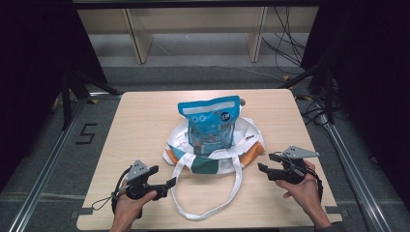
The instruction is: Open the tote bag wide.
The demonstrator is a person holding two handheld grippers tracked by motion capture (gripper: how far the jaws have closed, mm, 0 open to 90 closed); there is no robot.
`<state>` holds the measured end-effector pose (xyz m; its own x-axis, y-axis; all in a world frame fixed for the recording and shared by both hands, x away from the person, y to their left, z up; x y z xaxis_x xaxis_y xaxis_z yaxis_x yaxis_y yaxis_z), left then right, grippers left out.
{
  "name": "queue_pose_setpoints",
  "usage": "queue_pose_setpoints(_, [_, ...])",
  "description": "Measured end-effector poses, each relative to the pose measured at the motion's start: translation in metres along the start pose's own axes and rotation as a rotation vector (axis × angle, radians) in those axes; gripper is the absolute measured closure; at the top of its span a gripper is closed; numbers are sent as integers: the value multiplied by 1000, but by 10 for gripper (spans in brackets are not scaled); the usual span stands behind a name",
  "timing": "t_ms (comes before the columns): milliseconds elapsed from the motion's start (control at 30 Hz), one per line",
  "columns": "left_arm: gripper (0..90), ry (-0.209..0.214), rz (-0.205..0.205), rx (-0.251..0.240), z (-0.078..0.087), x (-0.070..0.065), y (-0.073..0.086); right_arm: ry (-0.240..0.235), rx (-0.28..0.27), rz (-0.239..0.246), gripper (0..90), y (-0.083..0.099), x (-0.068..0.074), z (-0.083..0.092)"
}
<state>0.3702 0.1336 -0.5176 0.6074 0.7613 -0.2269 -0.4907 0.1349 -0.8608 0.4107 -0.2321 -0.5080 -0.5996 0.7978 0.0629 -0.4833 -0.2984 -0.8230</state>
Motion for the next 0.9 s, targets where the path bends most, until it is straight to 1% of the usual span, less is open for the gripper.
queue_pose_setpoints(33, [151,0,5,-3,0,-1,1,-1,3,1,384,2,0,2])
queue_pose_setpoints(67, [151,-5,6,-5,1,-1,2,-4,-7,-4,381,2,1,2])
queue_pose_setpoints(100, [151,-7,-2,2,2,0,3,-4,-2,-22,380,4,3,4])
queue_pose_setpoints(133, [151,-9,2,-1,3,-1,4,-7,-6,-12,377,5,3,6])
queue_pose_setpoints(167, [150,-9,5,-7,3,-2,4,-1,-3,-22,374,7,4,7])
queue_pose_setpoints(200, [150,-7,-3,1,4,-1,6,-1,14,-33,372,9,5,10])
queue_pose_setpoints(233, [151,-15,-1,-6,5,-1,6,-6,-6,-15,369,9,3,9])
queue_pose_setpoints(267, [151,-17,-3,0,5,-2,8,-9,-11,-14,366,10,4,10])
queue_pose_setpoints(300, [150,-10,5,-6,5,-4,9,-8,8,-42,364,14,6,13])
queue_pose_setpoints(333, [150,-9,-15,9,6,-3,10,-8,-1,-46,362,15,7,13])
queue_pose_setpoints(367, [150,-6,-9,10,5,-5,12,-7,-6,-38,359,16,6,13])
queue_pose_setpoints(400, [150,-8,-9,10,5,-6,13,-10,2,-57,354,19,8,14])
queue_pose_setpoints(433, [151,-6,1,10,4,-8,14,-12,7,-54,350,21,8,15])
queue_pose_setpoints(467, [150,0,-8,19,4,-9,15,-6,3,-37,347,22,7,16])
queue_pose_setpoints(500, [151,-5,-11,23,3,-11,17,-8,17,-48,341,25,9,18])
queue_pose_setpoints(533, [150,-1,-8,21,2,-13,18,-10,3,-31,331,25,8,18])
queue_pose_setpoints(567, [150,0,-17,27,3,-14,19,-6,10,-27,324,27,8,19])
queue_pose_setpoints(600, [150,2,-20,28,3,-16,20,-9,14,-59,319,29,12,20])
queue_pose_setpoints(633, [150,1,-31,31,4,-17,20,-10,7,-43,315,30,12,21])
queue_pose_setpoints(667, [150,1,-32,24,4,-18,21,-11,23,-52,314,32,14,22])
queue_pose_setpoints(700, [150,1,-35,28,6,-19,21,-13,13,-27,312,33,13,23])
queue_pose_setpoints(733, [150,-1,-28,26,6,-20,21,-19,18,-29,309,35,15,24])
queue_pose_setpoints(767, [150,10,-32,24,6,-20,22,-17,34,-48,308,37,18,26])
queue_pose_setpoints(800, [150,3,-31,25,7,-21,22,-19,32,-47,306,39,19,27])
queue_pose_setpoints(833, [150,6,-35,29,8,-22,23,-22,34,-61,299,40,22,28])
queue_pose_setpoints(867, [150,5,-37,30,8,-22,24,-29,31,-28,284,42,21,27])
queue_pose_setpoints(900, [150,7,-35,28,8,-23,25,-32,54,-66,280,45,26,29])
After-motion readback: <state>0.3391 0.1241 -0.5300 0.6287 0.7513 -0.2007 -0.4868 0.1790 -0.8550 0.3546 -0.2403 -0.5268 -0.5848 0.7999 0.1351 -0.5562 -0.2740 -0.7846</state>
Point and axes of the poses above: each handheld gripper's, and its own axes: z roughly backward along the jaws, y roughly out of its underside, x roughly to its left, the point moved 8 cm from there along -z, roughly forward along the jaws, and after that the axes turned 2 degrees about y, right-handed, at the moved point
